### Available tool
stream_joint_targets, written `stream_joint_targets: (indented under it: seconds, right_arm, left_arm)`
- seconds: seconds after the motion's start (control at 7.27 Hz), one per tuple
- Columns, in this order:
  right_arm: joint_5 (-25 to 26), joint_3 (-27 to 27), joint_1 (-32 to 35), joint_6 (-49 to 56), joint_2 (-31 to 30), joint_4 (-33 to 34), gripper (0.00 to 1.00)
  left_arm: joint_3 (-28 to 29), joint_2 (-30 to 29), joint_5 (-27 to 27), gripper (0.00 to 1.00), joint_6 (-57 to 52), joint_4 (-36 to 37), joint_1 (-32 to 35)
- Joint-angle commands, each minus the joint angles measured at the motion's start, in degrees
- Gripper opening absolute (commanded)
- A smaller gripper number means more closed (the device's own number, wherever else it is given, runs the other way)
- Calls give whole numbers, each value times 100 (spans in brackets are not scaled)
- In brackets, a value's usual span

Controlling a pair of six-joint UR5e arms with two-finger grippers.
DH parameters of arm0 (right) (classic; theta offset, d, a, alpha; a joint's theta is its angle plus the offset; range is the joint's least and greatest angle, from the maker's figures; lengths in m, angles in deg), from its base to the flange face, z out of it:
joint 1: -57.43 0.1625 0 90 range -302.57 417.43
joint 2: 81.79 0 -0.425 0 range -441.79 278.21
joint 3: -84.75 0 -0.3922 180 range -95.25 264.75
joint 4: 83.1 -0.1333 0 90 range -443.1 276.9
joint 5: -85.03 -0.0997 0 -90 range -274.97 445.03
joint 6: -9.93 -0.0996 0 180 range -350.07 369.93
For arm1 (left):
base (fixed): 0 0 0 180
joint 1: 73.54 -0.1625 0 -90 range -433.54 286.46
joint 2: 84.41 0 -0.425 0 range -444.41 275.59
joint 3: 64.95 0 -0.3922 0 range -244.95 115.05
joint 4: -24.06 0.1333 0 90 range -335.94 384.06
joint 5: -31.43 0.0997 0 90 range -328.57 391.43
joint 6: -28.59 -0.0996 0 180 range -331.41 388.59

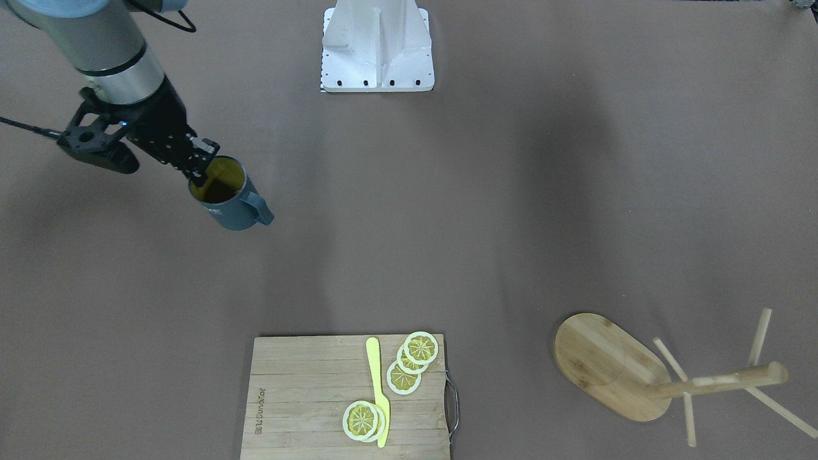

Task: Hang cup on storage rack
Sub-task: 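Carry the teal mug with the right gripper toward the table center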

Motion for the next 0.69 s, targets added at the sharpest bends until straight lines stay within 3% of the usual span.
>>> stream_joint_targets:
  seconds: [0.0, 0.41, 0.55]
  right_arm:
    - [572, -491, -859, -109, 844, 193, 0]
    - [977, -1545, -1405, -2072, 1532, 18, 0]
    - [1065, -2184, -1520, -2938, 1839, -453, 0]
  left_arm:
    - [38, -22, 6, 100, 23, 1, -12]
    - [47, -13, -2, 100, 32, 1, -12]
    - [55, -5, -2, 100, 32, 1, -12]
